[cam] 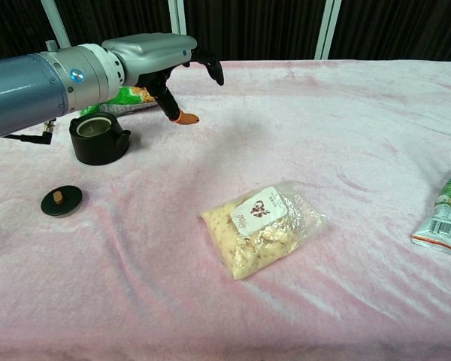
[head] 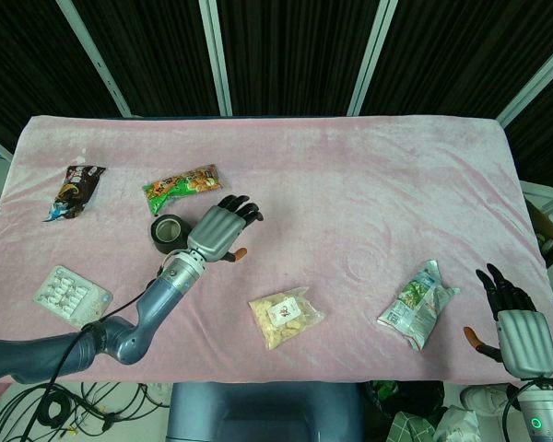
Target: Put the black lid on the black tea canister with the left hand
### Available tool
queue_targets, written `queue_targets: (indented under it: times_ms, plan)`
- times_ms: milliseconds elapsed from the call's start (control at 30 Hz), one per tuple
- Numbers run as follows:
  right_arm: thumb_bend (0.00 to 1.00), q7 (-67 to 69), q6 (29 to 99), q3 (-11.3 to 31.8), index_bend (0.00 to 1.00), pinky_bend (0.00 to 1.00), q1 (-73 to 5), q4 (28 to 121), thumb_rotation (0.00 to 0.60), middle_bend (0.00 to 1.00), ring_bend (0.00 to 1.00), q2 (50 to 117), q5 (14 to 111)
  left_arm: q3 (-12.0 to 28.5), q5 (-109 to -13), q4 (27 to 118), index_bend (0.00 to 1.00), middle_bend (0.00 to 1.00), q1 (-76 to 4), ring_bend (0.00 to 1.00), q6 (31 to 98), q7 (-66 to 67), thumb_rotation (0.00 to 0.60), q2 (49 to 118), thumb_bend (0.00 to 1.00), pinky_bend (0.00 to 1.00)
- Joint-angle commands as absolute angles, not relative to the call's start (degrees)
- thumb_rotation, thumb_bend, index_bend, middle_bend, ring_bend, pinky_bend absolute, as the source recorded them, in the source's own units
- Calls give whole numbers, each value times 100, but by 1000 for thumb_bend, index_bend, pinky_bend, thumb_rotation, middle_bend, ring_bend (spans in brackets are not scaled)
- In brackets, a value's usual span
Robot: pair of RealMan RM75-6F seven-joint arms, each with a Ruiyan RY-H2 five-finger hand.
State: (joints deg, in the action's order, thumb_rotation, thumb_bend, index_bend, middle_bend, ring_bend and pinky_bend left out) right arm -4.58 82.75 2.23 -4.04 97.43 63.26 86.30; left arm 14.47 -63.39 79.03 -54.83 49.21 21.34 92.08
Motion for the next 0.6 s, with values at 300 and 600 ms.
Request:
queue_targets:
  times_ms: [300,600]
  plan:
    - [178,-452,8278,217,0,192,-404,9716,600,25,136,6333,8632,1394,-6401,7912,251,188,-5495,74,4978,2069,600,9218,262,157]
    - [178,-465,8260,224,0,192,-404,9720,600,25,136,6329,8577,1322,-6353,7915,251,186,-5491,74,4971,2121,600,9192,262,157]
